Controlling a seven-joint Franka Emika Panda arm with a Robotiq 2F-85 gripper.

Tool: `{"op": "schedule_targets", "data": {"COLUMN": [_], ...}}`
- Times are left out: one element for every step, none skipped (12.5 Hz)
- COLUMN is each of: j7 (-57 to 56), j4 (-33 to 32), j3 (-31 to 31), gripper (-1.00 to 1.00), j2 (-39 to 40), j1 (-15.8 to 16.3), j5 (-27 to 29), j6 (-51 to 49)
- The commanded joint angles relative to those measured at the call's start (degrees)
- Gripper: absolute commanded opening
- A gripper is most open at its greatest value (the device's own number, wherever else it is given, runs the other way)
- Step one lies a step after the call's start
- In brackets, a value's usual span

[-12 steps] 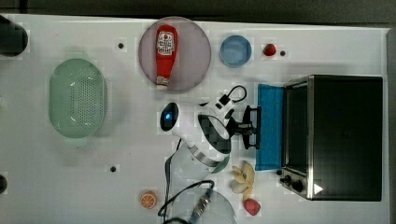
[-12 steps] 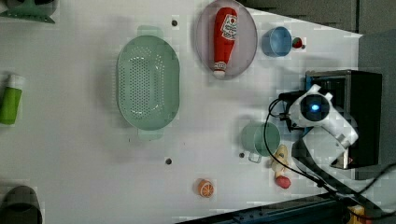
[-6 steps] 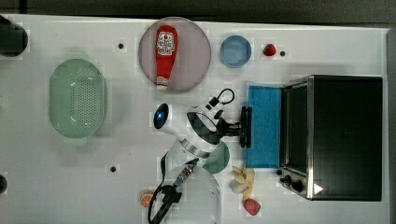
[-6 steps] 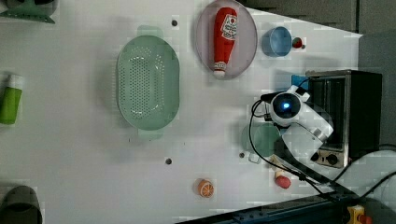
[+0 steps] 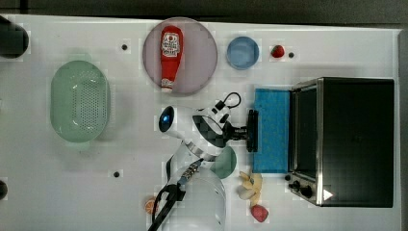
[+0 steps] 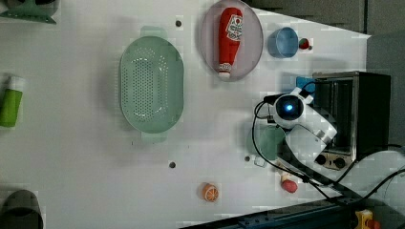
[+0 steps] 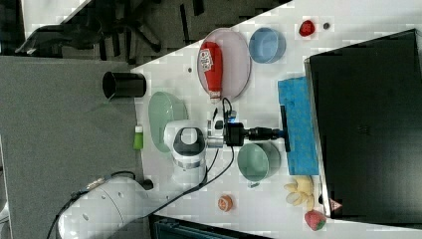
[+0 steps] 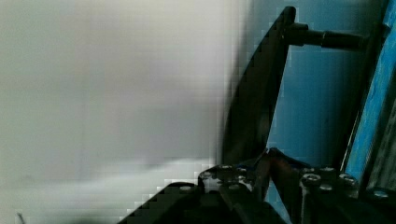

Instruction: Flap open oven.

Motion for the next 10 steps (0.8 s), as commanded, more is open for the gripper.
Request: {"op": "schedule_targets", "data": {"j7": [3.5, 3.5, 3.5, 3.5, 3.5, 3.5, 3.5, 3.5, 3.5, 3.5], "j4": [1.8, 1.8, 1.8, 2.1, 2.5, 3.1, 4.1, 5.4, 7.2, 9.4], "j3": [0.2, 0.2, 0.1, -0.1, -0.2, -0.4, -0.8, -1.0, -1.2, -1.5], "gripper": [-0.65, -0.65, -0.65, -0.65, -0.65, -0.65, -0.65, -0.65, -0.65, -0.65], "j2": [-7.0, -9.9, -13.1, -16.7, -20.6, -24.6, -28.6, -32.1, -35.1, -37.7], "j1": [0.2, 0.2, 0.1, -0.1, -0.3, -0.4, -0.5, -0.6, -0.7, -0.7], "j5": [9.7, 16.7, 23.5, 30.4, 36.7, 42.0, 45.9, 48.2, 48.8, 48.7], "j6": [5.0, 4.2, 3.1, 1.8, -0.3, -3.9, -8.7, -14.1, -17.9, -20.6]}}
